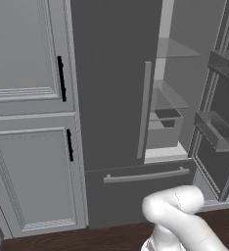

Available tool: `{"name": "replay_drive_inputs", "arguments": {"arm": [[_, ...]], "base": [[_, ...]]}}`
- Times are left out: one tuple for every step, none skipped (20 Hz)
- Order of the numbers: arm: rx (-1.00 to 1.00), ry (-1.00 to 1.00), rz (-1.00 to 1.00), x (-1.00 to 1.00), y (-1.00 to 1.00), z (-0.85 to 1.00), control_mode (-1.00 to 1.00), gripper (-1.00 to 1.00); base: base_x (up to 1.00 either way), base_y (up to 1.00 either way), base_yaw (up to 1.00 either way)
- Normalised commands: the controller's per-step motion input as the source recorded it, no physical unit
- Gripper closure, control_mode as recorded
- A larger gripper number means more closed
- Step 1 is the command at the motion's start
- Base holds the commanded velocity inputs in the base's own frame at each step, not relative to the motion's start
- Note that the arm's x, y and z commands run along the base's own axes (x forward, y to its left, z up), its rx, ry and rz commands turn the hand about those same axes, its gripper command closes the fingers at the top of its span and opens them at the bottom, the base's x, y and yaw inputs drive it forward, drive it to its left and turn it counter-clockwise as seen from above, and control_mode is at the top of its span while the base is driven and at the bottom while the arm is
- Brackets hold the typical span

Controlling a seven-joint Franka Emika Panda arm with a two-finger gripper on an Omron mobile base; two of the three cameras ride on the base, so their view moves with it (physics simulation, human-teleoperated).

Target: Take the strawberry from the fridge and place it on top of the pancake, located on the dining counter.

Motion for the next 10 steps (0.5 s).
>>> {"name": "replay_drive_inputs", "arguments": {"arm": [[-0.30,-0.06,-0.18,-0.20,1.00,0.48,-1.00,1.00],[-0.31,-0.02,-0.19,-0.18,1.00,0.51,-1.00,1.00],[-0.31,0.00,-0.21,-0.06,1.00,0.57,-1.00,1.00],[-0.32,0.00,-0.21,-0.07,1.00,0.54,-1.00,1.00],[-0.33,0.00,-0.21,0.00,1.00,0.53,-1.00,1.00],[-0.34,0.00,-0.20,0.00,1.00,0.52,-1.00,1.00],[-0.33,0.00,-0.26,0.00,1.00,0.48,-1.00,1.00],[-0.32,0.01,-0.31,0.00,1.00,0.45,-1.00,1.00],[-0.30,0.05,-0.37,0.00,1.00,0.35,-1.00,1.00],[-0.27,0.09,-0.44,0.00,1.00,0.23,-1.00,1.00]], "base": [[0.00,0.00,0.00],[0.00,0.00,0.00],[0.00,0.00,0.00],[0.00,0.00,0.00],[0.00,0.00,0.00],[0.00,0.00,0.00],[0.00,0.00,0.00],[0.00,0.00,0.00],[0.00,0.00,0.00],[0.00,0.00,0.00]]}}
